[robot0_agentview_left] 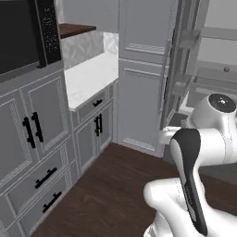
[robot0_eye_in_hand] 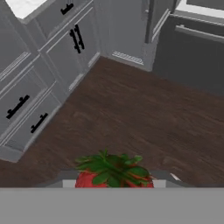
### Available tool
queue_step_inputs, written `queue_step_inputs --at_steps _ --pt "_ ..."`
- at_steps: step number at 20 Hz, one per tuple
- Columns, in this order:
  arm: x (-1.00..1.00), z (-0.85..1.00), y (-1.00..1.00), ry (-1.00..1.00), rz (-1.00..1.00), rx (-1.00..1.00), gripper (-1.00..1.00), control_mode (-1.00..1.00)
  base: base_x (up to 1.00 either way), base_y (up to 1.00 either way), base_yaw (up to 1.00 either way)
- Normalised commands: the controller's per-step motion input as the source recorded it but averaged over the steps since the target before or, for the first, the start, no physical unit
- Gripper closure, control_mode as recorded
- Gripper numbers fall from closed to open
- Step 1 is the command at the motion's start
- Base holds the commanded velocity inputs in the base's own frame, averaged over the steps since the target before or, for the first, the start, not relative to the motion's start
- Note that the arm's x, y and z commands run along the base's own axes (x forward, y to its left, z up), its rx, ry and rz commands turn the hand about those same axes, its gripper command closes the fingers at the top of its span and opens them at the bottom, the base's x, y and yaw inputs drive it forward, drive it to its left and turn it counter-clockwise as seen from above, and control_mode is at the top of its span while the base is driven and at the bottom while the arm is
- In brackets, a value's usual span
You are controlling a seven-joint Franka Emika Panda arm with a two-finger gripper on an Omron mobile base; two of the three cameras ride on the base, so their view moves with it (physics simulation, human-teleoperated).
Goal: Take the strawberry from the fridge and place it on top of the pancake, located on the dining counter.
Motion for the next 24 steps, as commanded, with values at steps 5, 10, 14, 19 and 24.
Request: queue_step_inputs --at_steps 5,10,14,19,24 --pt "0.00 0.00 0.00 0.00 0.00 0.00 1.00 1.00 -0.44 0.00 0.77" --pt "0.00 0.00 0.00 0.00 0.00 0.00 1.00 1.00 -0.38 0.12 0.77" --pt "0.00 0.00 0.00 0.00 0.00 0.00 1.00 1.00 -0.18 0.37 0.75" --pt "0.00 0.00 0.00 0.00 0.00 0.00 1.00 1.00 0.00 0.35 0.75" --pt "0.00 0.00 0.00 0.00 0.00 0.00 1.00 1.00 0.45 0.37 0.65"
